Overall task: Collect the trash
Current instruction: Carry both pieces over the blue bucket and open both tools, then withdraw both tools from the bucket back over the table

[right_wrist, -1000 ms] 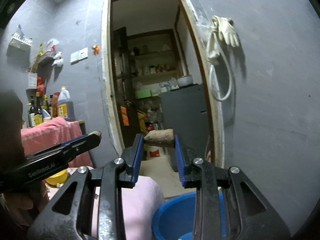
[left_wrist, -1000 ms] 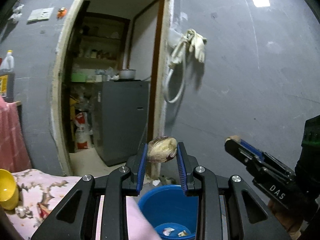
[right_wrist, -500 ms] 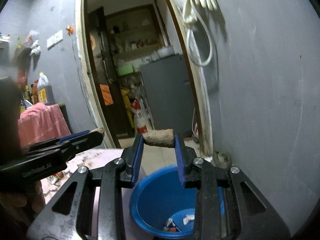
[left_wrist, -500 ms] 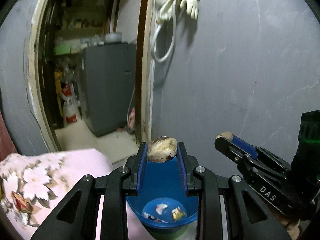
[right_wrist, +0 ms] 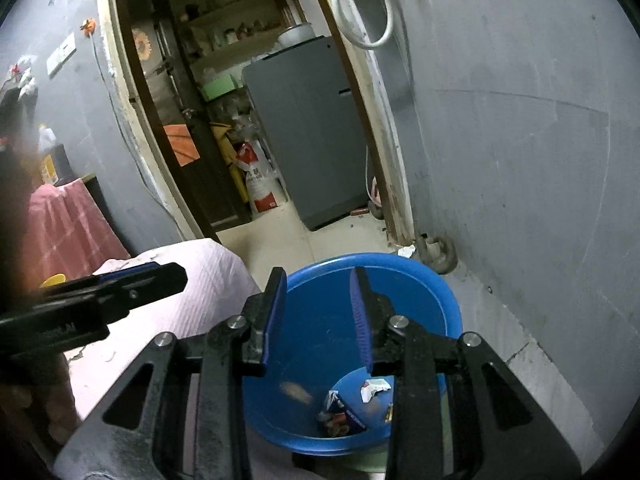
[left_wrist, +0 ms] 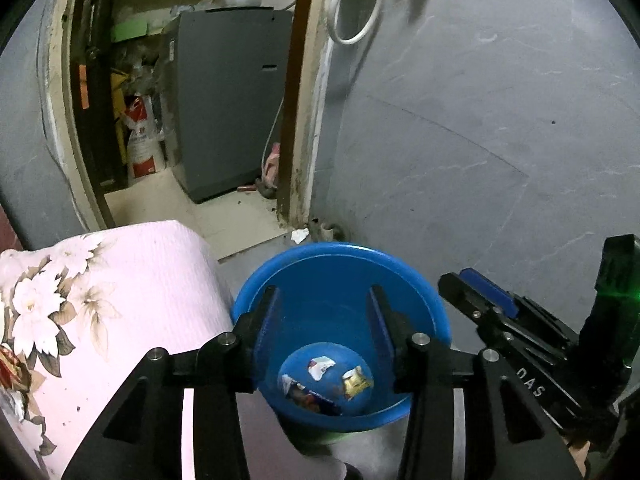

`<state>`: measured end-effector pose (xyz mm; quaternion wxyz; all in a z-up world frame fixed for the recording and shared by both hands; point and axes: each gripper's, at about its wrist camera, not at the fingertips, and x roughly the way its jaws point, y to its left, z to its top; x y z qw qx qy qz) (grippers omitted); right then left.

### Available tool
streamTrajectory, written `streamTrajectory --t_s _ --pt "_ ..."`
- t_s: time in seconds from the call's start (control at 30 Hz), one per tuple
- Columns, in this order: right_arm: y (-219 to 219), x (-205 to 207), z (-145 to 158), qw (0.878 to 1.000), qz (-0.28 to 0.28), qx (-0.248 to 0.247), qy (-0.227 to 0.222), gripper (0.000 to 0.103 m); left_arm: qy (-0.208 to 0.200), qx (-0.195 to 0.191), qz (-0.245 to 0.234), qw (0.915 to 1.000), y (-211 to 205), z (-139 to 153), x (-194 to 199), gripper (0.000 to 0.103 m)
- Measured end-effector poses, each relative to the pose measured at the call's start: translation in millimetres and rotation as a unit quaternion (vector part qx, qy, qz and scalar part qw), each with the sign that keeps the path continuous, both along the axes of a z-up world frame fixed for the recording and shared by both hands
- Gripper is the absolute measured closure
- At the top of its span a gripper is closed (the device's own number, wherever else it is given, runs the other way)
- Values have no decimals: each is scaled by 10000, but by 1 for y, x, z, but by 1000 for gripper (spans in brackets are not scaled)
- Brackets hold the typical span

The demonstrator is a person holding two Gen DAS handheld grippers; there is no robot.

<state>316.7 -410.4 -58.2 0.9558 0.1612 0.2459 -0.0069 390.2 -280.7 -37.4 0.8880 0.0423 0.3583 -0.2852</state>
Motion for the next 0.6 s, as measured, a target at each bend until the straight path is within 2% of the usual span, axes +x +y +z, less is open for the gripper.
streamTrajectory --t_s 0.3,0.6 --pt "3 -1 2 10000 -7 9 -43 61 -25 18 45 10000 4 2 -2 64" --pt "14 -9 20 9999 19 -87 -148 60 -170 -122 103 9997 15 20 -15 64"
